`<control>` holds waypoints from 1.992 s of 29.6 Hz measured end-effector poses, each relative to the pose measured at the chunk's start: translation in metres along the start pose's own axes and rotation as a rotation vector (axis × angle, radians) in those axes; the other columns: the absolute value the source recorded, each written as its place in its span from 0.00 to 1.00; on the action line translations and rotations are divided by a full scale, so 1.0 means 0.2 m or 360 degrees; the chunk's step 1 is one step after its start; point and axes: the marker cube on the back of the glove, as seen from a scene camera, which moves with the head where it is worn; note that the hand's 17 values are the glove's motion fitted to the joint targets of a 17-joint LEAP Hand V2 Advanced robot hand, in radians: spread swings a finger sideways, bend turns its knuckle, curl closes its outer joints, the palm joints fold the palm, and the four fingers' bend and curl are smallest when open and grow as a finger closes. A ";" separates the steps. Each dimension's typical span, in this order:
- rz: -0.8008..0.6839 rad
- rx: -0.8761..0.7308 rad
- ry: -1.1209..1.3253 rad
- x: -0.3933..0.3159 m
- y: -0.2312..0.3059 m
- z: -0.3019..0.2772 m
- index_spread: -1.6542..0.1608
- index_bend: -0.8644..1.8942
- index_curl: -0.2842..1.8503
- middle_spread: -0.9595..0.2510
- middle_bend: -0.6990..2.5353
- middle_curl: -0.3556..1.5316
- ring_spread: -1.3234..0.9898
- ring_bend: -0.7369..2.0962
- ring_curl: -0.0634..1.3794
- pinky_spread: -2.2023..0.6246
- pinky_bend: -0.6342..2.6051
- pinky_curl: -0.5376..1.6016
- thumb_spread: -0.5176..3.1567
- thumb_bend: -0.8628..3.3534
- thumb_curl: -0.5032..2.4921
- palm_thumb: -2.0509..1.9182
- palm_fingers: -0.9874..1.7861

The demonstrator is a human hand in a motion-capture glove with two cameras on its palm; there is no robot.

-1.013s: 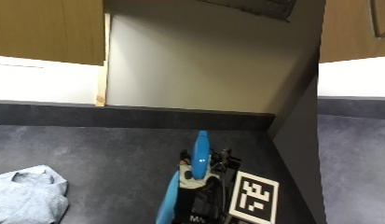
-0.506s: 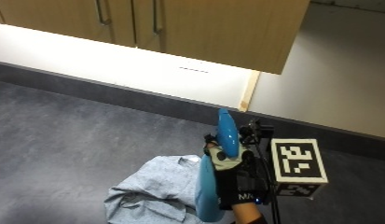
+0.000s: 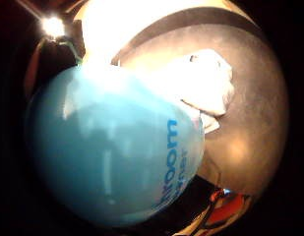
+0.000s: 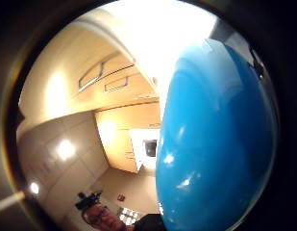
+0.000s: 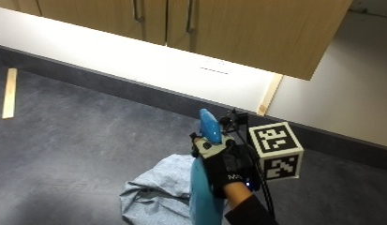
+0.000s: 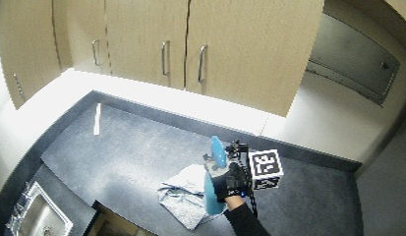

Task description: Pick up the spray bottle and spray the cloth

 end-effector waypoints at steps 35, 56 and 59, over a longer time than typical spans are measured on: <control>0.1297 -0.0681 0.0470 0.72 -0.19 0.25 0.81 0.45 0.43 0.77 0.36 0.49 0.54 0.38 0.39 0.81 0.25 0.40 0.38 0.20 0.43 0.81 0.78; -0.0367 0.0052 0.0240 0.13 0.09 0.15 0.81 0.45 0.43 0.76 0.37 0.49 0.54 0.38 0.38 0.81 0.25 0.41 0.39 0.20 0.44 0.82 0.78; -0.0555 0.0223 0.0155 0.09 0.16 0.12 0.81 0.45 0.43 0.76 0.37 0.49 0.54 0.38 0.38 0.80 0.26 0.41 0.39 0.20 0.44 0.82 0.79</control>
